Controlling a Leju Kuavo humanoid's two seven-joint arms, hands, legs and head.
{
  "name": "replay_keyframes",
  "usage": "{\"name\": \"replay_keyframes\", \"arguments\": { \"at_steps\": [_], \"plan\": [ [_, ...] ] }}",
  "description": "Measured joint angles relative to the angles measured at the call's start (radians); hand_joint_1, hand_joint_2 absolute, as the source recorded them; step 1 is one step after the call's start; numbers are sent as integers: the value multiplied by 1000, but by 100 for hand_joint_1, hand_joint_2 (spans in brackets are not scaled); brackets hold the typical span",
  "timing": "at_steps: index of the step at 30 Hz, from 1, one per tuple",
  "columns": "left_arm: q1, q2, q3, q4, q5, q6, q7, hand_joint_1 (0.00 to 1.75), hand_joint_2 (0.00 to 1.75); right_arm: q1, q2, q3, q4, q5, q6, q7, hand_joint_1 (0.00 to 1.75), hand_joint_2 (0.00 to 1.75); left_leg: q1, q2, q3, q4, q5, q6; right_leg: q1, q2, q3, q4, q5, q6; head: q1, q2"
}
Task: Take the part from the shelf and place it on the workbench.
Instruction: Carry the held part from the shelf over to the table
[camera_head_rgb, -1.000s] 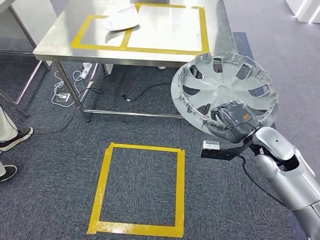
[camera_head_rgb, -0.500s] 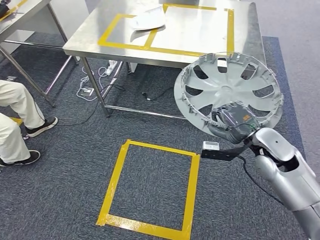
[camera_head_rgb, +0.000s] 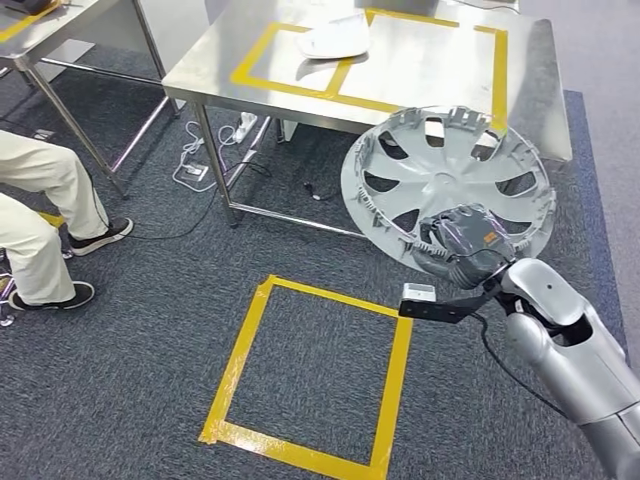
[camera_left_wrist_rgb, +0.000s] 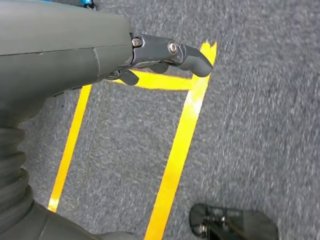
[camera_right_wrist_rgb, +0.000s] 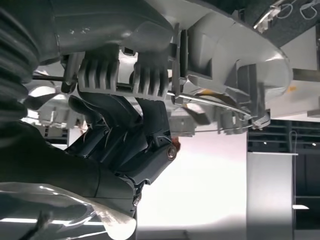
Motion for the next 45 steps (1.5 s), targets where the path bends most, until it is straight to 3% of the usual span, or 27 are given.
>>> {"name": "replay_keyframes", "arguments": {
  "at_steps": [2, 3, 4, 5, 6, 8, 9, 12, 14, 16, 18, 19, 20, 21, 23, 24, 25, 29, 31, 33, 34, 35, 36, 38, 39, 41, 45],
  "plan": [
    [-2, -1, -1, 0, 1, 0, 0, 0, 175, 5, 0, -1, 0, 3, -3, 1, 175, 175, -2, -2, 2, -2, -2, 9, 3, 11, -74, 140, -60, -2, 5, 0],
    [-2, -1, -2, 0, 1, -1, 0, 0, 175, 9, 0, -1, 0, 5, -4, 1, 175, 175, -4, -3, 2, -2, -3, 12, 5, 14, -110, 205, -79, -3, 6, 0],
    [-2, -2, -4, 0, 2, -1, 0, 0, 175, 13, 0, -1, 0, 6, -4, 2, 175, 175, -6, -4, 3, -2, -4, 13, 7, 16, -132, 236, -78, -5, 6, 0],
    [-2, -3, -5, 0, 2, -1, 0, 0, 175, 16, 0, -2, 0, 8, -5, 2, 175, 175, -8, -6, 5, -1, -5, 14, 8, 17, -132, 226, -57, -9, 6, 0],
    [-2, -3, -5, 0, 2, -1, 0, 0, 175, 17, 0, -3, 0, 9, -5, 2, 175, 175, -9, -8, 9, -1, -7, 15, 9, 17, -113, 176, -20, -13, 6, 0],
    [-3, -3, -6, 0, 2, -1, 0, 0, 175, 18, 0, -7, 0, 10, -5, 2, 175, 175, -13, -12, 14, 1, -13, 11, 11, 18, -46, 36, 46, -21, 6, 0],
    [-3, -4, -7, 0, 3, -1, 0, 0, 175, 18, 0, -10, 0, 10, -5, 2, 175, 175, -14, -14, 14, 2, -15, 8, 13, 18, -20, -14, 60, -24, 6, 0],
    [-1, -3, -7, 0, 5, -1, 0, 0, 175, 24, 0, -17, -1, 10, -6, 2, 175, 175, -17, -16, 11, 3, -15, -4, 15, 19, 0, -47, 57, -32, 5, 0],
    [0, -2, -8, 0, 5, -1, -1, 0, 175, 26, 0, -21, -1, 10, -6, 3, 175, 175, -16, -14, 6, 22, -32, -14, 11, 18, 6, -53, 57, -41, 3, 0],
    [-1, -1, -8, 0, 6, -1, -2, 0, 175, 28, 0, -24, -2, 11, -6, 3, 175, 175, -13, -10, -34, 111, -81, -25, 9, 15, 13, -56, 55, -50, 0, 0],
    [0, -1, -8, 0, 8, -2, -4, 0, 175, 33, 0, -25, -2, 11, -6, 4, 175, 175, -8, -8, -98, 243, -131, -32, 9, 13, 17, -56, 50, -56, -1, 0],
    [0, -1, -8, 0, 10, -2, -4, 0, 175, 36, 0, -25, -2, 12, -6, 5, 175, 175, -7, -7, -120, 283, -136, -35, 10, 13, 21, -56, 48, -57, -1, 0],
    [1, -1, -8, 0, 10, -3, -5, 0, 175, 38, 0, -25, -2, 12, -6, 6, 175, 175, -6, -7, -125, 285, -121, -35, 10, 14, 25, -56, 45, -57, -1, 0],
    [1, -1, -8, 0, 11, -3, -5, 0, 175, 39, 0, -25, -2, 13, -6, 6, 175, 175, -5, -7, -110, 248, -87, -35, 9, 15, 31, -56, 41, -55, -1, 0],
    [1, -1, -8, 0, 11, -3, -5, 0, 175, 39, 0, -25, -2, 13, -6, 6, 175, 175, -7, -5, -54, 118, -11, -28, 10, 16, 44, -56, 32, -50, -2, 0],
    [0, -1, -8, 0, 11, -3, -5, 0, 175, 39, 0, -25, -2, 13, -6, 6, 175, 175, -8, -4, -29, 62, 8, -24, 12, 17, 48, -55, 28, -46, -2, 0],
    [-1, -1, -8, 0, 11, -4, -5, 0, 175, 39, 0, -26, -2, 13, -6, 6, 175, 175, -11, -4, -14, 29, 12, -20, 13, 18, 48, -55, 25, -41, -1, 0],
    [0, -2, -9, 0, 11, -4, -5, 0, 175, 39, 0, -26, -4, 13, -6, 5, 175, 175, -10, -7, 0, 0, 0, -1, 11, 16, 40, -49, 12, -19, 0, 0],
    [-1, -2, -9, 0, 12, -6, -5, 0, 175, 38, 0, -26, -6, 13, -6, 5, 175, 175, -6, -7, 9, -8, -1, 11, 10, 17, -6, 33, -25, -12, 3, 0],
    [-2, -2, -9, 0, 12, -12, -5, 0, 175, 40, 0, -26, -5, 13, -6, 5, 175, 175, -7, -7, 14, -8, -7, 18, 11, 18, -89, 172, -70, -8, 5, 0],
    [-2, -3, -9, 0, 12, -14, -5, 0, 175, 42, 0, -26, -5, 13, -6, 5, 175, 175, -8, -8, 17, -8, -11, 20, 11, 18, -122, 218, -74, -6, 5, 0],
    [-2, -4, -9, 0, 13, -16, -5, 0, 175, 44, 0, -26, -5, 13, -6, 5, 175, 175, -8, -8, 23, -8, -16, 20, 11, 19, -139, 230, -60, -6, 5, 0],
    [-2, -5, -9, 0, 14, -16, -5, 0, 175, 44, 0, -26, -5, 14, -6, 4, 175, 175, -8, -9, 30, -7, -21, 19, 11, 18, -136, 205, -28, -6, 5, 0],
    [-2, -5, -9, 0, 14, -16, -5, 0, 175, 44, 0, -26, -5, 14, -6, 4, 175, 175, -8, -12, 46, -6, -35, 12, 11, 19, -86, 80, 53, -9, 5, 0],
    [-3, -5, -9, 0, 15, -16, -5, 0, 175, 43, 0, -26, -5, 13, -6, 4, 175, 175, -9, -14, 50, -3, -41, 7, 12, 19, -57, 20, 74, -12, 5, 0],
    [-3, -4, -9, 0, 16, -16, -5, 0, 175, 43, 0, -26, -4, 13, -6, 4, 175, 175, -12, -15, 51, 1, -48, -3, 15, 21, -27, -35, 77, -22, 3, 0],
    [-3, -3, -9, 0, 16, -16, -6, 0, 175, 44, 0, -32, -5, 15, -7, 5, 175, 175, -12, -11, 40, 31, -76, -21, 10, 19, -15, -44, 67, -45, 0, 0]
  ]
}}
